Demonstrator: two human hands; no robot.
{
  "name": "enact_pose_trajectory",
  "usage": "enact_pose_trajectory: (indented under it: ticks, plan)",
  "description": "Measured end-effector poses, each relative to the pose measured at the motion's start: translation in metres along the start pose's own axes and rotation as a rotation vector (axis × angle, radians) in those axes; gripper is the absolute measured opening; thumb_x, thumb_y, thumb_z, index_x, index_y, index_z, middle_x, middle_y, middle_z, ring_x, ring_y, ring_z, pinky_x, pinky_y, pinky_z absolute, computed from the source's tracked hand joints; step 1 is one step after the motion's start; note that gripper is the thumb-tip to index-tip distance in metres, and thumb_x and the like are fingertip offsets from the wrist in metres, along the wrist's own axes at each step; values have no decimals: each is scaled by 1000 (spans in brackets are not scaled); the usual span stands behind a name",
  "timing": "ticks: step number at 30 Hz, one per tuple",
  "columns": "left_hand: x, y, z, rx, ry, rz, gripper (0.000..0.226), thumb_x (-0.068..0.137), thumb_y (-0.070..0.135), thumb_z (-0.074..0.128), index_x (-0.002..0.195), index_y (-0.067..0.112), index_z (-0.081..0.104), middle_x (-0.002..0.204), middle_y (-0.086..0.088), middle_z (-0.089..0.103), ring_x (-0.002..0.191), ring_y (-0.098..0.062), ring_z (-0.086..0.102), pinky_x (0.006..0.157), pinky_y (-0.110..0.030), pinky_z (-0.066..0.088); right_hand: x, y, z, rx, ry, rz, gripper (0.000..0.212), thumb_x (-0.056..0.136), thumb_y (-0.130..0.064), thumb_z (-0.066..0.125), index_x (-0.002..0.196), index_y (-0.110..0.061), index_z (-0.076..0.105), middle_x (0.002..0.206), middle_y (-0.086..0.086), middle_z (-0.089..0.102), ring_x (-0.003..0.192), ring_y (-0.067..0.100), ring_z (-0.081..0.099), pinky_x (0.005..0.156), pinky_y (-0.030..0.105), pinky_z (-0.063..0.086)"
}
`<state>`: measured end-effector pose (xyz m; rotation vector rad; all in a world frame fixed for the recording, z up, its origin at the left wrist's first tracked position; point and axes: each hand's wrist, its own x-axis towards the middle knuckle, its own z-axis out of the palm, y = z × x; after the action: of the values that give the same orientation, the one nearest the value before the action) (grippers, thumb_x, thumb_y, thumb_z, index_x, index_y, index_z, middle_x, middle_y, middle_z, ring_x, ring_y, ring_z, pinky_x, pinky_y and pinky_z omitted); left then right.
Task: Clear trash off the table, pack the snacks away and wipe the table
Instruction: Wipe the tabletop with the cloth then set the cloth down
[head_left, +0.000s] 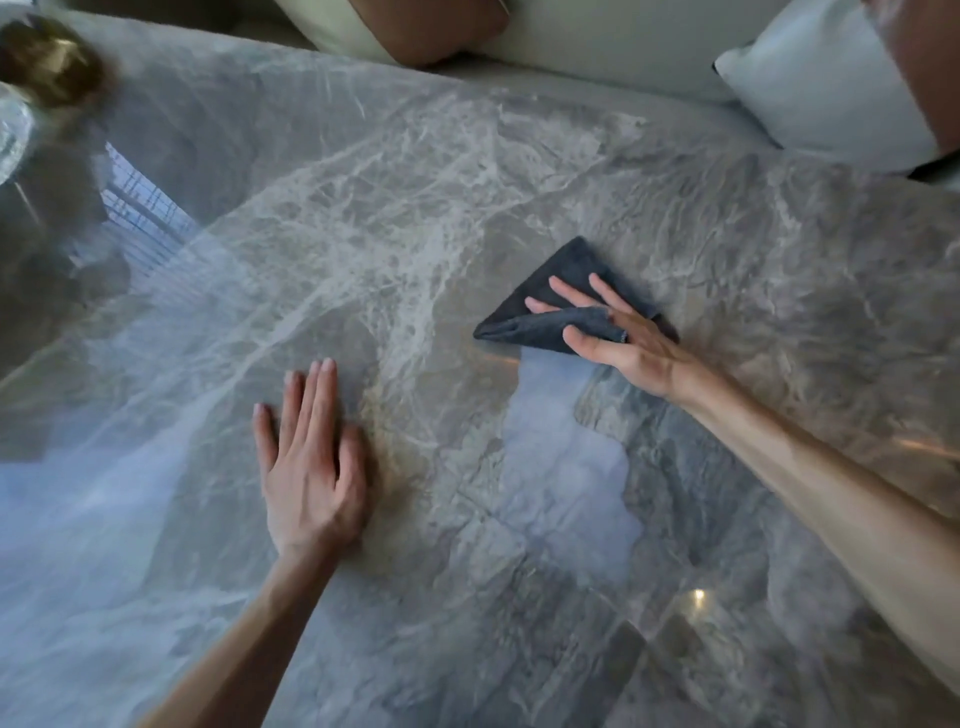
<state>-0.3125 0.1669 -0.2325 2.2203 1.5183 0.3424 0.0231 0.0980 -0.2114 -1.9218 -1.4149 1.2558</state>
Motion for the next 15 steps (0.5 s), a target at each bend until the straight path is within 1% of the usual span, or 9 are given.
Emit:
enact_pose_trajectory:
  ticks: [5, 10, 15]
  plan:
    - [-1, -4, 2, 1, -1, 11, 62, 94, 27, 30, 155, 28, 19, 162, 10, 20, 151, -2, 5, 125, -44, 2, -18, 1, 19, -29, -27, -37, 51, 86, -70, 36, 136, -60, 41, 157, -32, 18, 150, 3, -13, 122, 41, -7]
    - [-3, -3, 2, -10, 12, 17, 62, 94, 25, 30, 155, 27, 20, 162, 10, 20, 151, -2, 4, 125, -44, 1, -35, -5, 34, -42, -47, -54, 51, 86, -66, 38, 136, -58, 42, 157, -33, 18, 149, 2, -10, 118, 32, -6]
    - [-5, -2, 0, -24, 29, 32, 63, 92, 21, 32, 155, 24, 22, 161, 9, 23, 151, -5, 8, 125, -44, 3, -51, -6, 46, -68, -84, -65, 46, 90, -58, 41, 137, -58, 41, 156, -35, 16, 149, -1, -10, 118, 34, -4]
